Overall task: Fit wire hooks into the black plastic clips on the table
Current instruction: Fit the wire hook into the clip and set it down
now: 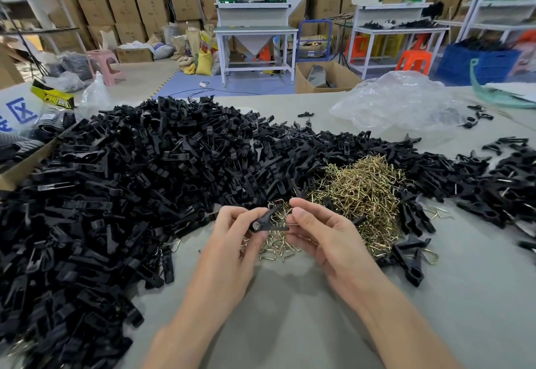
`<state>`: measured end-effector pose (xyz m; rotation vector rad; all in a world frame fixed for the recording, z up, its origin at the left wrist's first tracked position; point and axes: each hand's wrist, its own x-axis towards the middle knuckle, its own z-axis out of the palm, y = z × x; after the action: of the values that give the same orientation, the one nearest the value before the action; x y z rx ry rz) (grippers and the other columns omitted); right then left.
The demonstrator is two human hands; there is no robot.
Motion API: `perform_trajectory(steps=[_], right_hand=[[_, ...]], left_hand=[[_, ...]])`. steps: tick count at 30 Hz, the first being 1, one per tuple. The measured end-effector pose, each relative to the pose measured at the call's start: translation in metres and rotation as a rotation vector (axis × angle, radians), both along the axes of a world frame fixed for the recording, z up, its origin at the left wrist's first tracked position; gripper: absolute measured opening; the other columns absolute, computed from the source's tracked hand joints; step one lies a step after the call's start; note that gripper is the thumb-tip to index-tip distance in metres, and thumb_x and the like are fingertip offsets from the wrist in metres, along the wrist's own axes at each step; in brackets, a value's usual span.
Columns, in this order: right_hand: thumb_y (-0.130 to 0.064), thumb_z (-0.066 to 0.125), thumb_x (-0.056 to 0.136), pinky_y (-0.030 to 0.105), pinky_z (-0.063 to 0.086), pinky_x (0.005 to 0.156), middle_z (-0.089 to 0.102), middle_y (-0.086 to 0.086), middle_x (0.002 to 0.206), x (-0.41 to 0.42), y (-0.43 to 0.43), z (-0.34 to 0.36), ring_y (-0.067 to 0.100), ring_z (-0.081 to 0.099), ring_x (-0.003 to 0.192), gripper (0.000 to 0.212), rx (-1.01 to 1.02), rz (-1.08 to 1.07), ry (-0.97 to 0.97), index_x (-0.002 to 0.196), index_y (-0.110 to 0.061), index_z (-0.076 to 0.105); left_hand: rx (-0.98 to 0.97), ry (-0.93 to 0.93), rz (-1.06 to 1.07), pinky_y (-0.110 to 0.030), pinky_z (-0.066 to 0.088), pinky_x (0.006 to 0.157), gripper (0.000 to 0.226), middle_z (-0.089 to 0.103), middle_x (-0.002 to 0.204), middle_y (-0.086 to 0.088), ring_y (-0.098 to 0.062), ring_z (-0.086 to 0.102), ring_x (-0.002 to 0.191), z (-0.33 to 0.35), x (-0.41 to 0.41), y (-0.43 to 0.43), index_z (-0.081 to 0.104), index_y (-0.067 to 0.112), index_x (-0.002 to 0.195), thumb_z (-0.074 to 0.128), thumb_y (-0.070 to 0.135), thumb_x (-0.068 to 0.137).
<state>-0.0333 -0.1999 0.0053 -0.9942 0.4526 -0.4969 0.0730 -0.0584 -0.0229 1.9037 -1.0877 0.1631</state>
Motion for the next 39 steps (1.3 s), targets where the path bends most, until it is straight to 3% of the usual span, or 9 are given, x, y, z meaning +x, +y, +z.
perform_trajectory(steps=[5,11,16,23,30,33,35,37,39], right_hand=[[-0.02,0.076,0.073,0.021,0.058,0.072,0.077,0.01,0.09,0.002,0.004,-0.001,0.014,0.074,0.084,0.019,-0.041,-0.036,-0.02,0.091,-0.019,0.082],[-0.022,0.078,0.07,0.021,0.058,0.073,0.077,0.012,0.092,0.004,0.008,-0.006,0.016,0.074,0.087,0.023,-0.042,-0.054,-0.031,0.092,-0.016,0.081],[-0.021,0.076,0.072,0.022,0.058,0.073,0.077,0.011,0.091,0.004,0.005,-0.008,0.015,0.074,0.085,0.021,0.024,-0.004,-0.04,0.092,-0.019,0.082],[-0.017,0.074,0.075,0.019,0.058,0.074,0.078,0.007,0.09,0.006,0.002,-0.01,0.011,0.074,0.084,0.018,0.085,0.042,-0.033,0.091,-0.022,0.082],[-0.009,0.075,0.078,0.038,0.057,0.086,0.074,0.009,0.09,0.005,0.002,-0.011,0.021,0.072,0.082,0.02,0.29,0.162,-0.085,0.095,-0.019,0.077],[-0.021,0.08,0.084,0.04,0.058,0.089,0.069,0.013,0.105,0.001,0.003,-0.009,0.024,0.069,0.092,0.039,0.323,0.303,-0.127,0.122,-0.018,0.07],[-0.037,0.077,0.086,0.046,0.052,0.1,0.059,0.018,0.118,-0.001,0.008,-0.009,0.029,0.059,0.108,0.057,0.285,0.43,-0.155,0.138,-0.023,0.059],[-0.045,0.077,0.083,0.05,0.047,0.106,0.055,0.016,0.138,0.001,0.014,-0.009,0.033,0.053,0.123,0.064,0.256,0.475,-0.187,0.14,-0.026,0.058],[-0.045,0.077,0.079,0.049,0.046,0.108,0.058,0.012,0.142,0.003,0.018,-0.008,0.03,0.056,0.126,0.058,0.22,0.412,-0.191,0.132,-0.025,0.065]], left_hand=[[-0.003,-0.073,0.001,-0.009,0.041,0.082,0.033,0.044,0.109,0.02,0.004,0.053,0.1,0.003,-0.002,0.0,0.059,0.031,0.128,0.055,0.035,0.096],[-0.01,-0.091,0.003,-0.019,0.044,0.077,0.036,0.046,0.107,0.018,0.003,0.054,0.095,0.004,-0.005,0.0,0.064,0.025,0.127,0.069,0.018,0.092],[-0.008,-0.104,0.0,-0.012,0.042,0.078,0.036,0.047,0.107,0.016,0.003,0.053,0.095,0.004,-0.005,-0.001,0.064,0.022,0.127,0.069,0.016,0.092],[0.005,-0.147,-0.007,-0.02,0.045,0.076,0.037,0.048,0.108,0.012,0.001,0.052,0.092,0.003,-0.004,-0.003,0.065,0.02,0.127,0.055,0.032,0.093],[-0.018,-0.116,-0.025,-0.004,0.038,0.082,0.035,0.047,0.109,0.017,0.006,0.052,0.099,0.003,-0.004,-0.002,0.064,0.022,0.127,0.066,0.018,0.093],[-0.09,0.001,-0.041,-0.005,0.04,0.083,0.033,0.053,0.108,0.022,0.005,0.057,0.098,0.008,-0.012,-0.005,0.065,0.033,0.121,0.067,0.016,0.093],[-0.156,0.191,-0.112,-0.012,0.047,0.081,0.028,0.061,0.104,0.02,0.0,0.064,0.093,0.012,-0.022,-0.007,0.064,0.042,0.111,0.065,0.02,0.094],[-0.213,0.427,-0.225,-0.017,0.051,0.081,0.022,0.07,0.101,0.018,-0.003,0.068,0.092,0.015,-0.033,-0.01,0.066,0.039,0.11,0.063,0.027,0.091],[-0.259,0.533,-0.277,-0.015,0.05,0.083,0.023,0.074,0.103,0.013,-0.004,0.069,0.095,0.016,-0.04,-0.012,0.068,0.03,0.111,0.063,0.022,0.09]])
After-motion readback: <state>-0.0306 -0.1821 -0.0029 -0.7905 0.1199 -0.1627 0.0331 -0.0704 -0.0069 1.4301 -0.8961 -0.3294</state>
